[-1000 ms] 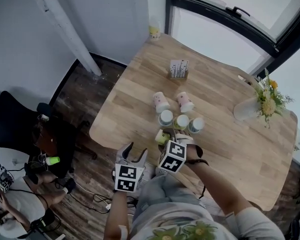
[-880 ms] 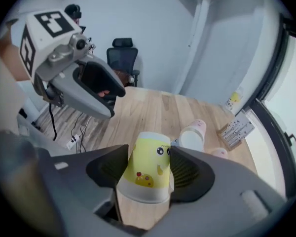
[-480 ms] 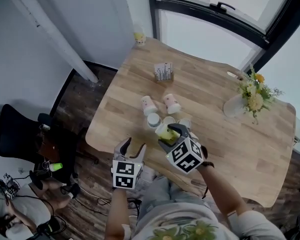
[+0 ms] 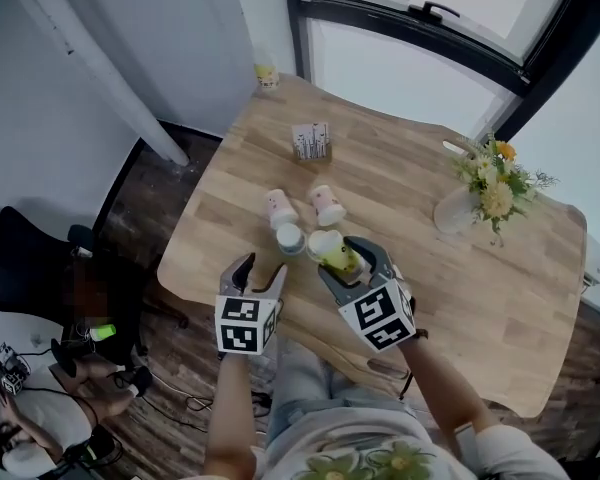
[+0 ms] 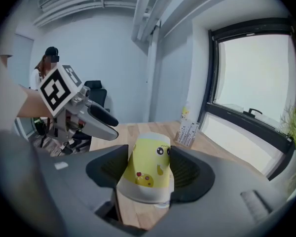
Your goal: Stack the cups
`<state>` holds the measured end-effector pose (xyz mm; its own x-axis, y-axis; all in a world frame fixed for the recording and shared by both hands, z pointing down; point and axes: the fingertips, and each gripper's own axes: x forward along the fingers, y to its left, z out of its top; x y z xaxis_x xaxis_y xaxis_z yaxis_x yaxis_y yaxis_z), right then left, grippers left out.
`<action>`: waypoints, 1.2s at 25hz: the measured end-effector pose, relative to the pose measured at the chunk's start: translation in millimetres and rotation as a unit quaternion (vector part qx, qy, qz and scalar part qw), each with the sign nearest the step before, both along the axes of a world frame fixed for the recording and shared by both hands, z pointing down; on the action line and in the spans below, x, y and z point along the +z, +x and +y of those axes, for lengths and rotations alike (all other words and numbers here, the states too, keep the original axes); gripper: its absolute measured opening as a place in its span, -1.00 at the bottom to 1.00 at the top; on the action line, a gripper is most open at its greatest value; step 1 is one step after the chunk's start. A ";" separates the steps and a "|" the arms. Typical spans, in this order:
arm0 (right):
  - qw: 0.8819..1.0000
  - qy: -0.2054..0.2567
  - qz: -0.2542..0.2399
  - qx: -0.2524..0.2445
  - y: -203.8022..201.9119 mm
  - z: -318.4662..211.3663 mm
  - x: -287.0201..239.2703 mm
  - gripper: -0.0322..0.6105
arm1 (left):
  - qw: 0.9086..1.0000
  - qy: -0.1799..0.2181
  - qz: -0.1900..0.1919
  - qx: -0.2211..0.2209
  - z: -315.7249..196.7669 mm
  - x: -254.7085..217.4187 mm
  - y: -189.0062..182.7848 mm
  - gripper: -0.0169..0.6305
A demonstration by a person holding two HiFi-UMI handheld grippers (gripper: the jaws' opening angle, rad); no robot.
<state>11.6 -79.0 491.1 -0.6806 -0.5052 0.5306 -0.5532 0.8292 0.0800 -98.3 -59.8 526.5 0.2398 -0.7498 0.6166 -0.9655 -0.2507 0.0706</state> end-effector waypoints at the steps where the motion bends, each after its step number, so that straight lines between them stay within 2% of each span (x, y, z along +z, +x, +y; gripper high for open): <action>1: 1.000 0.001 -0.005 0.006 1.7 -1.1 -0.2 -0.06 | 1.000 -0.004 0.006 0.001 -6.6 1.5 -0.8 -0.18; 8: 0.998 -0.008 -0.013 0.062 10.3 -11.5 7.5 -0.06 | 0.995 -0.060 0.079 -0.010 -47.0 18.8 -13.3 -0.14; 13: 0.995 -0.016 -0.007 0.103 15.9 -23.5 11.9 -0.06 | 0.985 -0.112 0.131 -0.025 -72.4 33.9 -25.5 -0.09; 17: 0.991 -0.020 -0.004 0.130 21.4 -34.1 10.2 -0.06 | 0.969 -0.155 0.188 -0.041 -97.4 43.5 -29.8 -0.09; 22: 0.988 -0.025 -0.002 0.155 25.9 -42.4 12.6 -0.07 | 0.934 -0.225 0.269 -0.066 -122.2 68.5 -29.7 0.03; 24: 0.986 -0.027 -0.002 0.164 27.4 -44.4 13.4 -0.06 | 0.925 -0.251 0.276 -0.071 -129.2 79.3 -30.5 0.03; 30: 0.983 -0.032 0.000 0.183 29.0 -52.3 18.4 -0.07 | 0.909 -0.313 0.267 -0.071 -144.5 107.5 -31.3 0.04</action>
